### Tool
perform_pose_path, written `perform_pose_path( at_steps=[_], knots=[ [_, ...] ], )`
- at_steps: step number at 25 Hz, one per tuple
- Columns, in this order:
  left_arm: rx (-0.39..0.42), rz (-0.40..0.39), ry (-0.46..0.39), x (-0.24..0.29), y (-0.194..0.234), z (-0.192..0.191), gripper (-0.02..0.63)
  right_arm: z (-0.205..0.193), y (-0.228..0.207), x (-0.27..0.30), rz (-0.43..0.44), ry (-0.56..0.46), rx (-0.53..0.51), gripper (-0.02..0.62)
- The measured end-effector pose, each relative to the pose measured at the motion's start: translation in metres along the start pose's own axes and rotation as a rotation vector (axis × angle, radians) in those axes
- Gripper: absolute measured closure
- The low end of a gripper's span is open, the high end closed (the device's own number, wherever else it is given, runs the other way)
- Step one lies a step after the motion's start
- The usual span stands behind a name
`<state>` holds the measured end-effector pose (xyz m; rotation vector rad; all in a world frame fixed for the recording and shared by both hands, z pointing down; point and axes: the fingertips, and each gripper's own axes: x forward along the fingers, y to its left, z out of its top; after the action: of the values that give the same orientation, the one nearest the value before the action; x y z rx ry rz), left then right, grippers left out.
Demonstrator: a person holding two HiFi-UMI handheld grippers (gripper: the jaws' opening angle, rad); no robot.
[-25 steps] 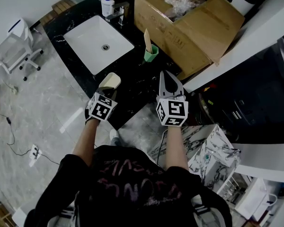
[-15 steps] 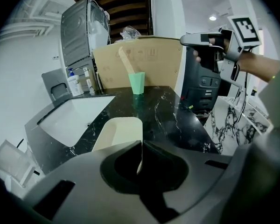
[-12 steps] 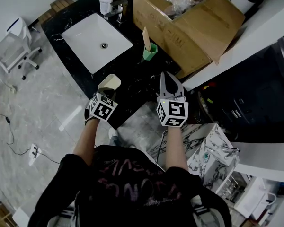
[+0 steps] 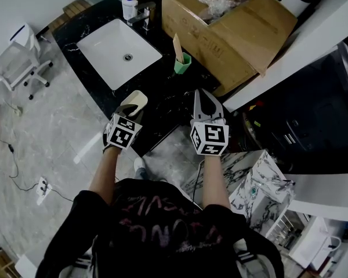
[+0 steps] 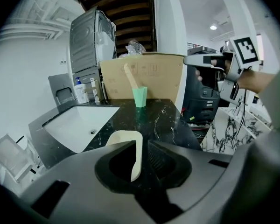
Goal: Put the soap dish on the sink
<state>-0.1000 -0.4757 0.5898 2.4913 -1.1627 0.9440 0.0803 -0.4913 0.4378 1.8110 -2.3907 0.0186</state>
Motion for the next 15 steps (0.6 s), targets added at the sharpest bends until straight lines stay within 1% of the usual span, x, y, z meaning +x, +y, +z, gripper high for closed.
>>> perform_pose_path(
  at_steps=[3,6,9,13,15],
  knots=[
    [-0.033,0.026,-0.052,-0.015,0.007,0.017,0.518,0.002,0.001,-0.004,0.004,-0.005,0.001,0.581],
    [-0.045,0.052,-0.113,-0.030,0.013,0.035,0.520,0.003,0.003,-0.007,0.013,-0.007,0.003,0.581],
    [-0.050,0.082,-0.167,-0.047,0.015,0.053,0.537,0.003,0.005,-0.012,0.021,-0.007,0.005,0.581],
    [-0.091,0.117,-0.261,-0.073,0.023,0.081,0.550,0.002,0.007,-0.015,0.035,-0.006,0.011,0.581],
    [-0.091,0.146,-0.303,-0.088,0.027,0.094,0.557,0.002,0.007,-0.017,0.038,-0.006,0.017,0.581]
  ],
)
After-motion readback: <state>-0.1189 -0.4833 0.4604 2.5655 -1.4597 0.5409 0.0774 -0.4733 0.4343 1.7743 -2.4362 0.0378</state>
